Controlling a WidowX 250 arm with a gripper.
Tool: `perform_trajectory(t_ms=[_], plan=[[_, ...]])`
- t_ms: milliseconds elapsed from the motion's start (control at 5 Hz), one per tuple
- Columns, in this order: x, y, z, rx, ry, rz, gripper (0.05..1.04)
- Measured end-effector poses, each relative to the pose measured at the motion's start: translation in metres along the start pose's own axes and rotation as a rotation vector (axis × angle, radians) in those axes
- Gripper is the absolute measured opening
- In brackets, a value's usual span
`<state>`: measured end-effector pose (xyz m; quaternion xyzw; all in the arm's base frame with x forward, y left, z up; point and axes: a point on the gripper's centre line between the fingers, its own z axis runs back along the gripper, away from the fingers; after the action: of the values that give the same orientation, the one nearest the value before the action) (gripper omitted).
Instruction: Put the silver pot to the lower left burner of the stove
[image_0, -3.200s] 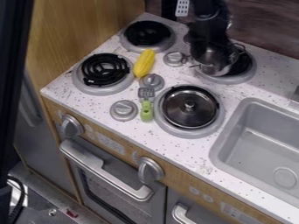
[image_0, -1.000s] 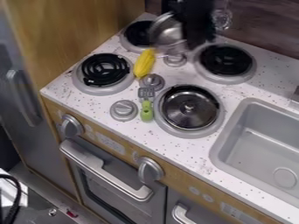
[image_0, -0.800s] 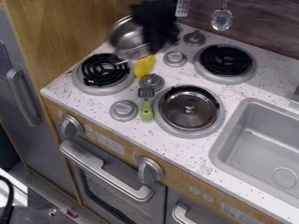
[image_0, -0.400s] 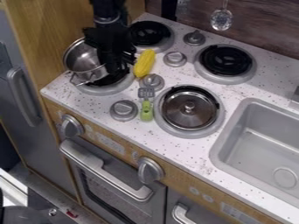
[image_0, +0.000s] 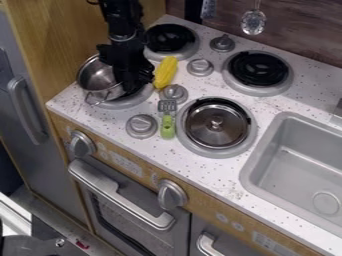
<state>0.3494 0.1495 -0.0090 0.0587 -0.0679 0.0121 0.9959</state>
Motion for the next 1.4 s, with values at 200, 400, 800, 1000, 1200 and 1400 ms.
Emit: perform_trajectory(t_ms=[200,400,800,1000,1200,1400], plan=[[0.012,-0.005,-0.013,-0.014,0.015,-0.032,0.076],[0.027,-0.014,-0.022,-0.028,0.027,-0.051,0.076],[0.037,-0.013,-0.025,-0.039,0.019,-0.029,0.101],[0.033,-0.011,-0.026,-0.071,0.027,0.03,0.272],[0.038,-0.008,0.005,-0.069,0.005,0.038,0.546],[0.043,-0.008,0.053,-0.046,-0.027,0.012,0.864]])
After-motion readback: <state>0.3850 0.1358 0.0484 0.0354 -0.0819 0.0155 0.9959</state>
